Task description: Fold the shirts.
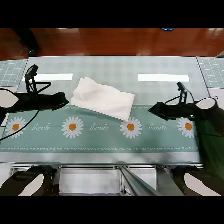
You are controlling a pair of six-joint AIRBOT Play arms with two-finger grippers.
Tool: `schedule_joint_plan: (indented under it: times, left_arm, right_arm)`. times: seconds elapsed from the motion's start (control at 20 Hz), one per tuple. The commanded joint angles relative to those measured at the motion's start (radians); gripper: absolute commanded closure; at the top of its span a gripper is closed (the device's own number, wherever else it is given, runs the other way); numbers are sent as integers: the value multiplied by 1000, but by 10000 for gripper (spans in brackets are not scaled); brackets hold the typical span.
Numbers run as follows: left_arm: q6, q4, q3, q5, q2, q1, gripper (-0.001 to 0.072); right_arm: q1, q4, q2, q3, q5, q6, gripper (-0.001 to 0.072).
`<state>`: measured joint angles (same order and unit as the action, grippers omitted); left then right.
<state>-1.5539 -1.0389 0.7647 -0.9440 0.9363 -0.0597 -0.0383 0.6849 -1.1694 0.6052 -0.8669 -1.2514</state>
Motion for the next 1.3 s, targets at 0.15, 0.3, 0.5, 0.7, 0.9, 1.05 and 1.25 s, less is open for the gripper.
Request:
schedule_joint_plan:
  times: [0.15,0.3,0.5,0.7,0.9,1.05,1.25]
  left_arm:
    - [-11,19,-3,-2,0,-11,690]
    - [-11,23,-3,2,0,-11,690]
    - [-10,23,-3,2,0,-11,690]
    - [-11,23,-3,1,0,-11,690]
    - [-11,23,-3,1,0,-11,690]
    - [-11,23,-3,1,0,-11,690]
    - [-11,23,-3,1,0,-11,690]
  right_arm:
    - [109,-220,-226,83,47,90,295]
    - [160,-220,-320,185,23,89,295]
    - [222,-232,-428,303,-8,78,300]
    - [280,-241,-497,419,-30,62,472]
    - [300,-225,-512,573,-127,63,687]
    - [299,-115,-507,738,-227,-9,688]
    - [283,77,-485,985,-306,-144,689]
